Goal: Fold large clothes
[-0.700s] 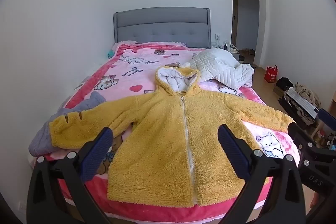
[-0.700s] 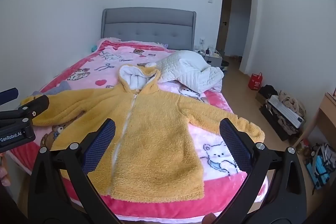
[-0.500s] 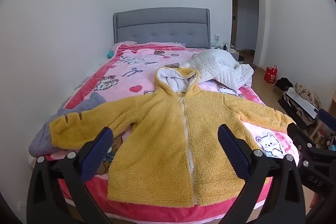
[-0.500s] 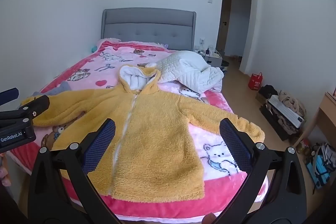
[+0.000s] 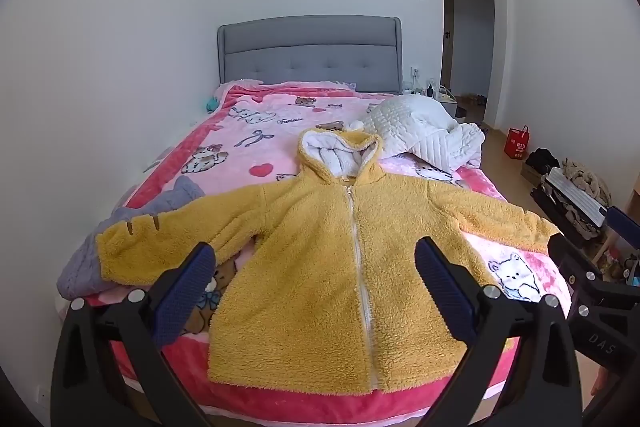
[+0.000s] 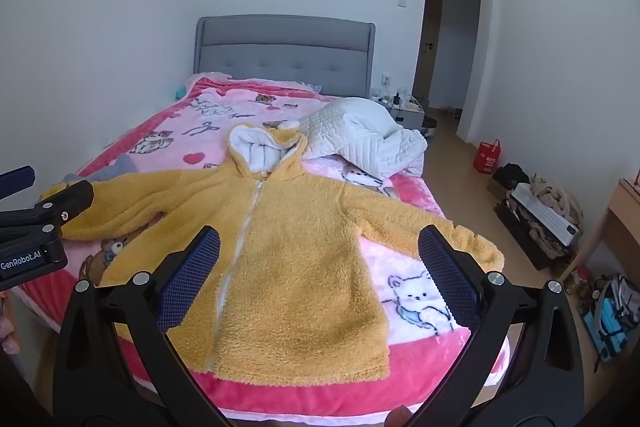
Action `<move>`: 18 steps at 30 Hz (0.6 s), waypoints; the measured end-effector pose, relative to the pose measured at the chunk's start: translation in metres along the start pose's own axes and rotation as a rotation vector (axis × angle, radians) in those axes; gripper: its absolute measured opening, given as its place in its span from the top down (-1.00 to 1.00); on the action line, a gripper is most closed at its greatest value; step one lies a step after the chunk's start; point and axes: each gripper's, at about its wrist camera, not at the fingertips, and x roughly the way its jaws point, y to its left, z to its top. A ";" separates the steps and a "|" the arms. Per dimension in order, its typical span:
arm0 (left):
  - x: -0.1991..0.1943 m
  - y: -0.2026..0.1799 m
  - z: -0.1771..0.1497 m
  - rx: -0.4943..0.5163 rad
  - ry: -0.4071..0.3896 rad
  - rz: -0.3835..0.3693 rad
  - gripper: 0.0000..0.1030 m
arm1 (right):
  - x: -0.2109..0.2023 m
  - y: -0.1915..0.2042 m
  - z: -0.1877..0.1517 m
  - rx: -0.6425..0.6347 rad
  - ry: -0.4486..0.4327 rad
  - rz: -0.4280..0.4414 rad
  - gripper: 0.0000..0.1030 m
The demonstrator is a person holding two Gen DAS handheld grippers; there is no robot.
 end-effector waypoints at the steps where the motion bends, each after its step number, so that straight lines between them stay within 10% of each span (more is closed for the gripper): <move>1: 0.000 0.001 0.001 -0.002 0.000 0.000 -0.90 | 0.002 0.000 0.000 -0.001 -0.001 0.000 -0.85; 18: -0.006 0.004 0.002 0.006 -0.007 0.005 -0.90 | 0.000 0.001 0.005 -0.009 -0.005 -0.003 -0.85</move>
